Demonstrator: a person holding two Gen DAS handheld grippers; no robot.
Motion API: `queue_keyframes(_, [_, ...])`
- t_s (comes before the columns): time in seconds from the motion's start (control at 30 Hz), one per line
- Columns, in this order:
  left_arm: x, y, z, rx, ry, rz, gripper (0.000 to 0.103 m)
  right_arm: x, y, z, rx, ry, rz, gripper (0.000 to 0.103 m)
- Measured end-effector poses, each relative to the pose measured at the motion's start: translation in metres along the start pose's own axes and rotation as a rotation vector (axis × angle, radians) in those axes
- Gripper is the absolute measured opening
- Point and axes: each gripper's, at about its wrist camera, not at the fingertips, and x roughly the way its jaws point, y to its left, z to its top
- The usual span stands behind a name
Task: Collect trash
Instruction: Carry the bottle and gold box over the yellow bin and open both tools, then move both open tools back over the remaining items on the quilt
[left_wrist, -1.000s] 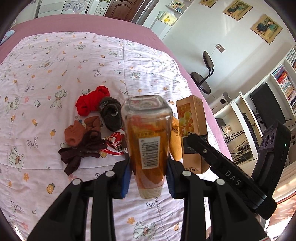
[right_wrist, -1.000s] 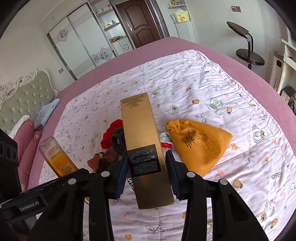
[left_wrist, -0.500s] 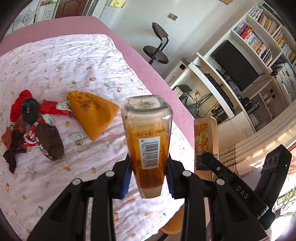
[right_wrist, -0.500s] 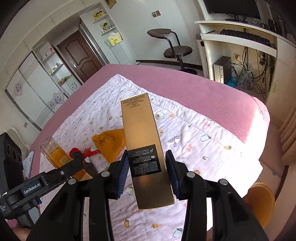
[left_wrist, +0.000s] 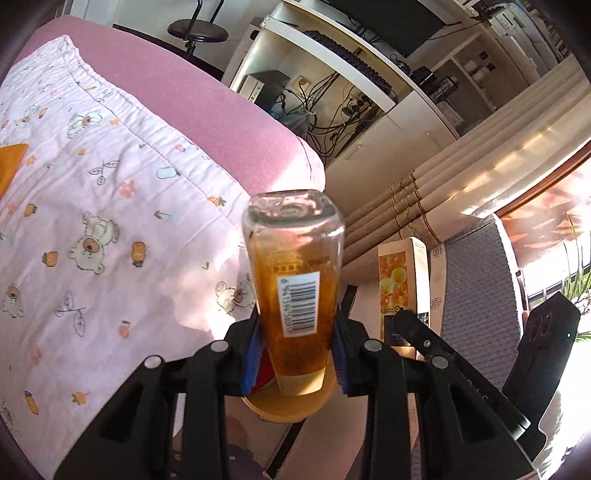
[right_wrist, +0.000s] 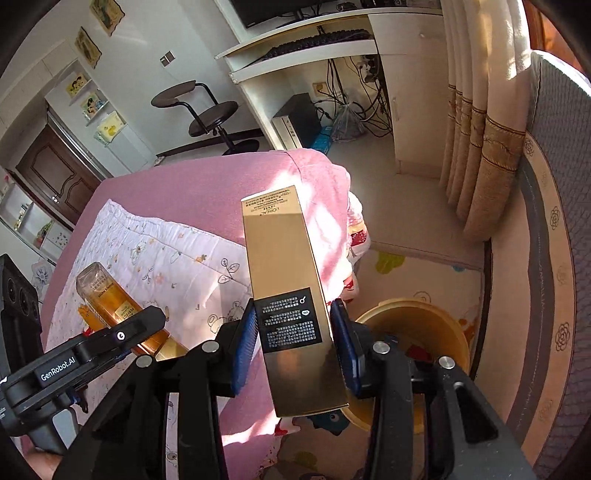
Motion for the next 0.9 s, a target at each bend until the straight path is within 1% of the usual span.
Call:
queue_keyframes(0.17, [0.044, -0.028, -0.021, 0.048, 0.091, -0.004, 0.033, -0.004, -0.045, -0.019, 0.073, 0.035, -0.036, 0.039])
queue_keyframes(0.4, [0.085, -0.057, -0.039, 0.109, 0.182, -0.011, 0.033, -0.006, -0.079, -0.036, 0.125, 0.067, -0.053, 0.040])
queue_keyframes(0.43, [0.088, -0.060, -0.040, 0.117, 0.191, -0.002, 0.036, -0.007, -0.083, -0.038, 0.133, 0.066, -0.063, 0.042])
queue_keyframes(0.47, [0.092, -0.063, -0.041, 0.126, 0.195, -0.003, 0.055, -0.008, -0.088, -0.040, 0.144, 0.063, -0.079, 0.052])
queue_keyframes(0.5, [0.093, -0.066, -0.042, 0.134, 0.194, -0.004, 0.074, -0.009, -0.093, -0.041, 0.158, 0.064, -0.084, 0.055])
queue_keyframes(0.57, [0.092, -0.070, -0.043, 0.147, 0.185, -0.005, 0.076, -0.009, -0.101, -0.044, 0.178, 0.075, -0.093, 0.054])
queue_keyframes(0.7, [0.088, -0.072, -0.041, 0.152, 0.183, 0.001, 0.076, -0.012, -0.103, -0.044, 0.172, 0.078, -0.103, 0.050])
queue_keyframes(0.9, [0.065, -0.055, -0.027, 0.103, 0.129, 0.027, 0.076, -0.016, -0.083, -0.025, 0.113, 0.047, -0.083, 0.049])
